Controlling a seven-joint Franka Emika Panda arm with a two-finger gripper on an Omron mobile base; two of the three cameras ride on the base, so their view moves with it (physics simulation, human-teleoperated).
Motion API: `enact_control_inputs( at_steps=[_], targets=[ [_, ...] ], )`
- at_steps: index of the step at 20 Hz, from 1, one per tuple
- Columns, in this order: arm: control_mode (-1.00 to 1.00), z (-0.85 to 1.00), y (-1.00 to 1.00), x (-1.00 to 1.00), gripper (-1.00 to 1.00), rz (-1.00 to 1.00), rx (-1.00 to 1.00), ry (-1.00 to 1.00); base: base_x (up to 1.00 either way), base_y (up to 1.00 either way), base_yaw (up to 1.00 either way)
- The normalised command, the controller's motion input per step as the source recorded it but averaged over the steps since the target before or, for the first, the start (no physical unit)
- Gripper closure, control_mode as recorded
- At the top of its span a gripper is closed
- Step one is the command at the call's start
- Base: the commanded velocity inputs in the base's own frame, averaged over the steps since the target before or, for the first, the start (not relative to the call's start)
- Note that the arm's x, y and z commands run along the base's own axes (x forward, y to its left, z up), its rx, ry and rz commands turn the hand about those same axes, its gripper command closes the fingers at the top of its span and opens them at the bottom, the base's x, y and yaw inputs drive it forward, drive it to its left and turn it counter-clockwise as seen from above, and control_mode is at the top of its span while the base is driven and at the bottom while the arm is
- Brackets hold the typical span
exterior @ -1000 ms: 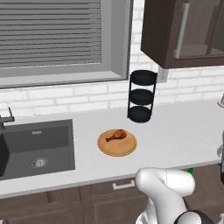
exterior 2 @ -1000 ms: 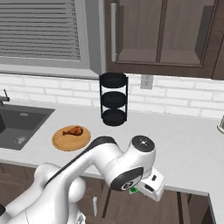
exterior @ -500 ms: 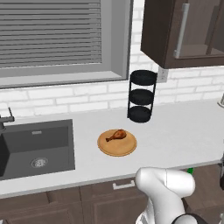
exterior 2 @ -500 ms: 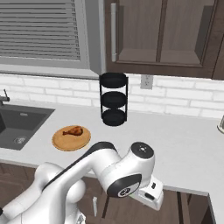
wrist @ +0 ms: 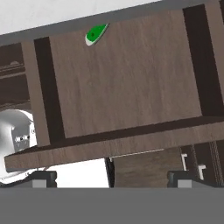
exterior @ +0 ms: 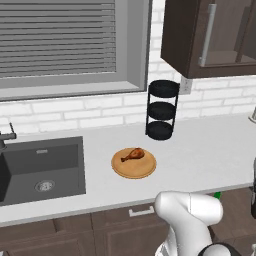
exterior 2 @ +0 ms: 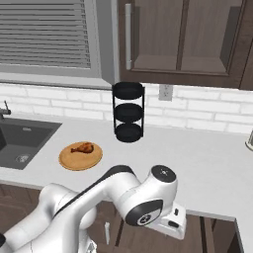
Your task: Pick up the knife from the drawer and place it on the cutting board. Then place the meat from the plate to the cutting board.
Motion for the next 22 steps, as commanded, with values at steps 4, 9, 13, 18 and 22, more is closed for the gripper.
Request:
enact_control_inputs(
  at_steps=[4,9,13,18,22],
  targets=[
    [-1.00,-0.10,0.00,-0.14,-1.00,0.04,0.00,0.06,0.00,0.00,0.00],
    [-1.00,-0.02,-0.03,-0.12,-1.00,0.02,0.00,0.02,0.00,0.00,0.00],
    [-1.00,-0.05,0.02,0.00,-1.00,0.01,0.00,0.00,0.00,0.00,0.00],
    [-1.00,-0.14,0.24,0.02,-1.00,0.00,0.00,-0.01,0.00,0.00,0.00],
    [-1.00,-0.28,0.04,0.20,-1.00,0.00,0.00,0.00,0.00,0.00,0.00]
  ],
)
